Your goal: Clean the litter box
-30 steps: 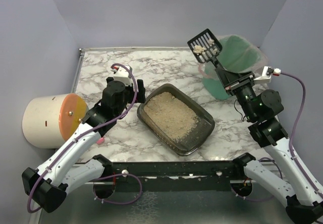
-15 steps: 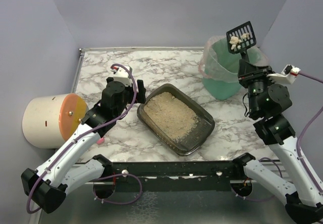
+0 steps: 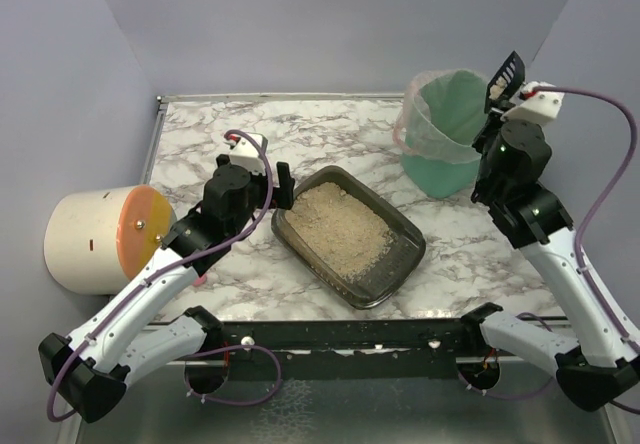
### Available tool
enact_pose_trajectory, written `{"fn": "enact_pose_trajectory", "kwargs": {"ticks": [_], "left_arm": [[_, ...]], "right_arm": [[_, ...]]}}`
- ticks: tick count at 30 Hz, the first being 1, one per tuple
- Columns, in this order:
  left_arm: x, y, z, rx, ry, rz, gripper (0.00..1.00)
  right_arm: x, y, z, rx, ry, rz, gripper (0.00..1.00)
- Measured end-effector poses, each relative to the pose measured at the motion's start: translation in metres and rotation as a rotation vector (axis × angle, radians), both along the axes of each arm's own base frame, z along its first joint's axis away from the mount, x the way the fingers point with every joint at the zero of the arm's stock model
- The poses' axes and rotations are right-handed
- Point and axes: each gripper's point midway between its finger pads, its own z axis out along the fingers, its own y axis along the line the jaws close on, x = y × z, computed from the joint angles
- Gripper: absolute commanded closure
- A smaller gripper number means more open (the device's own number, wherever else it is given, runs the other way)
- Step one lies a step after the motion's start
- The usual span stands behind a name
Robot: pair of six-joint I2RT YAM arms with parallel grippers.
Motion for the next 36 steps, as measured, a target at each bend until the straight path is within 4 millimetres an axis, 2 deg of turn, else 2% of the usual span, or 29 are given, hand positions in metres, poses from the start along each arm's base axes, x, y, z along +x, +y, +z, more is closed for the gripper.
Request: {"fn": "enact_pose_trajectory", "kwargs": {"ticks": [6, 10, 17, 21, 25, 31, 34, 36], "left_arm": [[-0.004, -0.004, 0.002, -0.003, -0.005, -0.018, 0.01], [-0.007, -0.005, 0.007, -0.013, -0.02, -0.025, 0.01], [-0.011, -0.007, 0.01, -0.016, -0.029, -0.034, 0.01], [-0.011, -0.007, 0.01, -0.015, -0.03, -0.034, 0.01], [-0.01, -0.006, 0.01, -0.014, -0.03, -0.032, 0.01], [-0.01, -0.006, 0.01, -0.012, -0.03, -0.029, 0.01], [-0.009, -0.007, 0.008, -0.008, -0.024, -0.029, 0.01], [-0.008, -0.007, 0.006, -0.003, -0.018, -0.029, 0.01]], "right_arm": [[0.027, 0.001, -0.02, -0.273, 0.202, -0.02, 0.99], [0.034, 0.0, -0.034, -0.45, 0.311, -0.003, 1.0], [0.035, -0.005, -0.034, -0.677, 0.41, 0.012, 0.99], [0.036, 0.002, -0.029, -0.76, 0.446, 0.022, 1.0], [0.035, 0.02, -0.005, -0.695, 0.385, 0.103, 0.99], [0.015, 0.055, 0.051, -0.391, 0.149, 0.321, 0.99], [-0.001, 0.075, 0.065, -0.257, 0.079, 0.454, 0.99], [-0.012, 0.09, 0.066, -0.188, 0.062, 0.55, 0.99]]}}
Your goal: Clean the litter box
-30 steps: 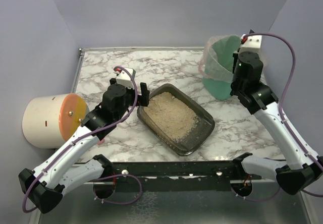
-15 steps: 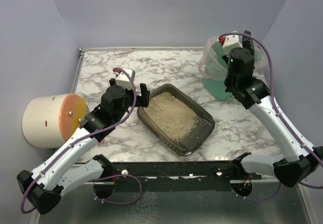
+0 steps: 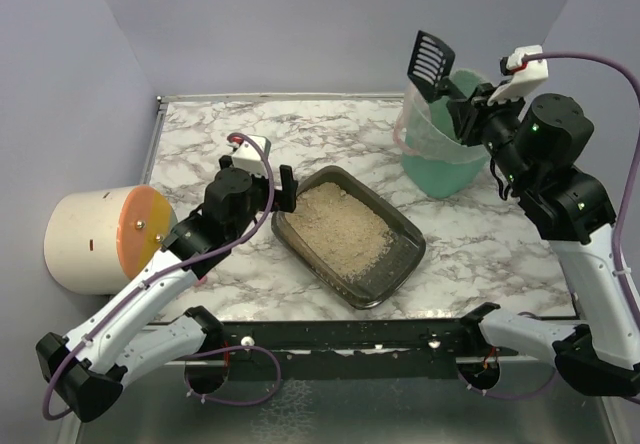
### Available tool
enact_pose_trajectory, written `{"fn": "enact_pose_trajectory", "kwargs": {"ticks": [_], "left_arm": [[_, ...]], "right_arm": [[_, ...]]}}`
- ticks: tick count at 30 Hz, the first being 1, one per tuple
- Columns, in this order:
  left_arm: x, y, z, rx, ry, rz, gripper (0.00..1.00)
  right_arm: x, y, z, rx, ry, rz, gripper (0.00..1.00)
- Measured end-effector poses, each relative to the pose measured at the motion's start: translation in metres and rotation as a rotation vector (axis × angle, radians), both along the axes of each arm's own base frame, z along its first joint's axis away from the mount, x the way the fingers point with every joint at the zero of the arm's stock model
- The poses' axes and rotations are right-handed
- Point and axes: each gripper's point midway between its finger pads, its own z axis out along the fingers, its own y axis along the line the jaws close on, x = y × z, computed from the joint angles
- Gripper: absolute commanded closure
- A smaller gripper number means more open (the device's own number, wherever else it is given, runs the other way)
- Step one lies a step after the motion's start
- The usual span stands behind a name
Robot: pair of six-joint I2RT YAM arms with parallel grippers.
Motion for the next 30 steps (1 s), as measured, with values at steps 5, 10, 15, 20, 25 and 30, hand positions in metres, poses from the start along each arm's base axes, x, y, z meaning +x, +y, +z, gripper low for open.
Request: {"fn": "enact_pose_trajectory", "kwargs": {"ticks": [5, 10, 15, 20, 25, 30], "left_arm": [[0.004, -0.002, -0.01, 0.022, 0.024, 0.007, 0.01], [0.009, -0.006, -0.026, 0.053, 0.065, 0.008, 0.01], [0.012, -0.007, -0.046, 0.083, 0.127, 0.025, 0.01], [0.011, -0.007, -0.07, 0.105, 0.211, 0.045, 0.02], [0.012, -0.01, -0.1, 0.14, 0.301, 0.064, 0.09], [0.013, -0.009, -0.136, 0.195, 0.405, 0.09, 0.17]], "right_arm": [[-0.027, 0.038, -0.022, 0.118, 0.098, 0.224, 0.99], [-0.05, 0.058, -0.065, 0.159, 0.255, 0.347, 0.99], [-0.07, 0.066, -0.113, 0.154, 0.423, 0.406, 0.99], [-0.091, 0.072, -0.162, 0.158, 0.622, 0.443, 1.0], [-0.104, 0.077, -0.19, 0.171, 0.763, 0.461, 1.0], [-0.106, 0.094, -0.217, 0.213, 0.918, 0.49, 1.0]]}}
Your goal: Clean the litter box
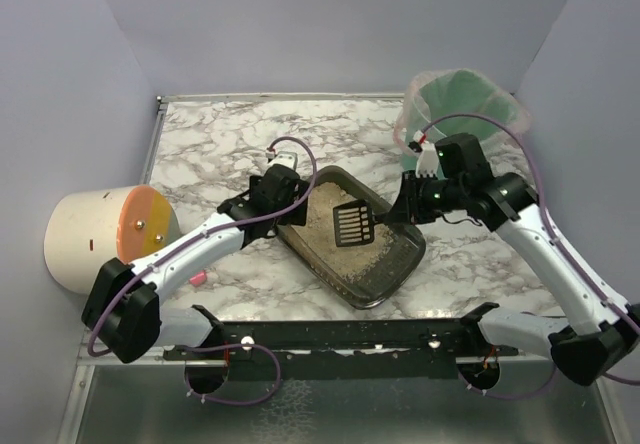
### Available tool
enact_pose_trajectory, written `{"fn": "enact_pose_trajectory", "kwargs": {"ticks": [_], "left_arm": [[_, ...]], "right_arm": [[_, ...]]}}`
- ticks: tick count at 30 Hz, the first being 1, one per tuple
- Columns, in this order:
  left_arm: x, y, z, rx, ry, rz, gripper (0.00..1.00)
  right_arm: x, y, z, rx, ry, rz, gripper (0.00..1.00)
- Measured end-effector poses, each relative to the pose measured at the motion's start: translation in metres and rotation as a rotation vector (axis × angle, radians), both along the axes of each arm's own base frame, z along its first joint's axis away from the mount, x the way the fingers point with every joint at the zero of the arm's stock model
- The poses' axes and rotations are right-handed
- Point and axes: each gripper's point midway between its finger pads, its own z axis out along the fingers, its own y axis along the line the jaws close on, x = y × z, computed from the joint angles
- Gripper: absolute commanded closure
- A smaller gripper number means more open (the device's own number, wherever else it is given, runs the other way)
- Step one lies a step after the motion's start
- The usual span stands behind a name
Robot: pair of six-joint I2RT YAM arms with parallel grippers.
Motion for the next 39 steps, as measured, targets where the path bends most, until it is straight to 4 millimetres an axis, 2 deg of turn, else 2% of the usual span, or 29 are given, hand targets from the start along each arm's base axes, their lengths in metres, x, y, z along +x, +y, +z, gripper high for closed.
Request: {"fn": "enact_pose_trajectory", "kwargs": {"ticks": [4, 7, 11, 22, 27, 34, 39], "left_arm": [[0.003, 0.006, -0.023, 0.04, 0.06, 0.027, 0.23], [0.006, 0.013, -0.037, 0.062, 0.099, 0.051, 0.35], [0.01, 0.014, -0.048, 0.059, 0.139, 0.065, 0.51], [0.013, 0.009, -0.048, 0.051, 0.149, 0.039, 0.82], [0.012, 0.008, -0.048, 0.046, 0.152, 0.033, 0.87], [0.01, 0.006, -0.047, 0.037, 0.159, 0.024, 0.89], [0.009, 0.006, -0.047, 0.036, 0.161, 0.023, 0.92]], "right_arm": [[0.003, 0.009, -0.04, -0.035, 0.166, -0.018, 1.0], [0.004, 0.01, -0.061, -0.053, 0.248, -0.061, 1.0], [0.016, 0.011, -0.063, -0.028, 0.247, -0.156, 1.0], [0.051, 0.019, -0.073, 0.066, 0.229, -0.389, 1.0], [0.062, 0.031, -0.077, 0.079, 0.216, -0.421, 0.99], [0.06, 0.06, -0.109, 0.026, 0.267, -0.407, 0.99], [0.063, 0.075, -0.112, 0.035, 0.266, -0.43, 1.0]]}}
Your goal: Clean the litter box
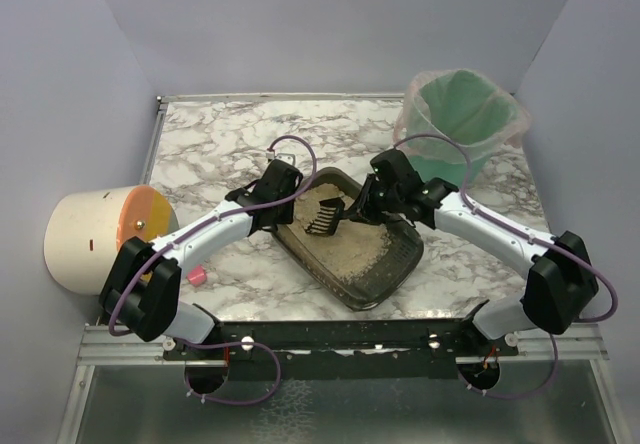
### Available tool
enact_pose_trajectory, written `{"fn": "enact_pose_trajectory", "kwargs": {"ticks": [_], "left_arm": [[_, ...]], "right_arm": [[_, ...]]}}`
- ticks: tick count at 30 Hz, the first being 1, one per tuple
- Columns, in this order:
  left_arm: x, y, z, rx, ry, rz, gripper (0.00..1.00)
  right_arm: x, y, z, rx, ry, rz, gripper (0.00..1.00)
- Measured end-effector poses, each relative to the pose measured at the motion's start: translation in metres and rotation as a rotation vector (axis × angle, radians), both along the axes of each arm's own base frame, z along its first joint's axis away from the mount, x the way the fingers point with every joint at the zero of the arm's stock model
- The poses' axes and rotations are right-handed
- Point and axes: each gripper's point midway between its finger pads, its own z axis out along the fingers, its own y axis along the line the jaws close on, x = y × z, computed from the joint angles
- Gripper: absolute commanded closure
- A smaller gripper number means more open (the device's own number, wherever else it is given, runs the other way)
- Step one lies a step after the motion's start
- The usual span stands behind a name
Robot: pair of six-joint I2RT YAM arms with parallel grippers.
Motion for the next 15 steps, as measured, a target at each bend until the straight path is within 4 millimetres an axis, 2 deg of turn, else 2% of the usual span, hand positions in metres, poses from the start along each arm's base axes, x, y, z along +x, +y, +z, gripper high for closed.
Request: {"fn": "enact_pose_trajectory", "kwargs": {"ticks": [7, 15], "left_arm": [[-0.003, 0.003, -0.001, 0.002, 0.009, 0.009, 0.97], [-0.005, 0.015, -0.001, 0.034, 0.012, 0.046, 1.0]], "right_arm": [[0.011, 0.025, -0.018, 0.096, 0.012, -0.053, 1.0], [0.007, 0.048, -0.038, 0.31, 0.028, -0.063, 0.99]]}}
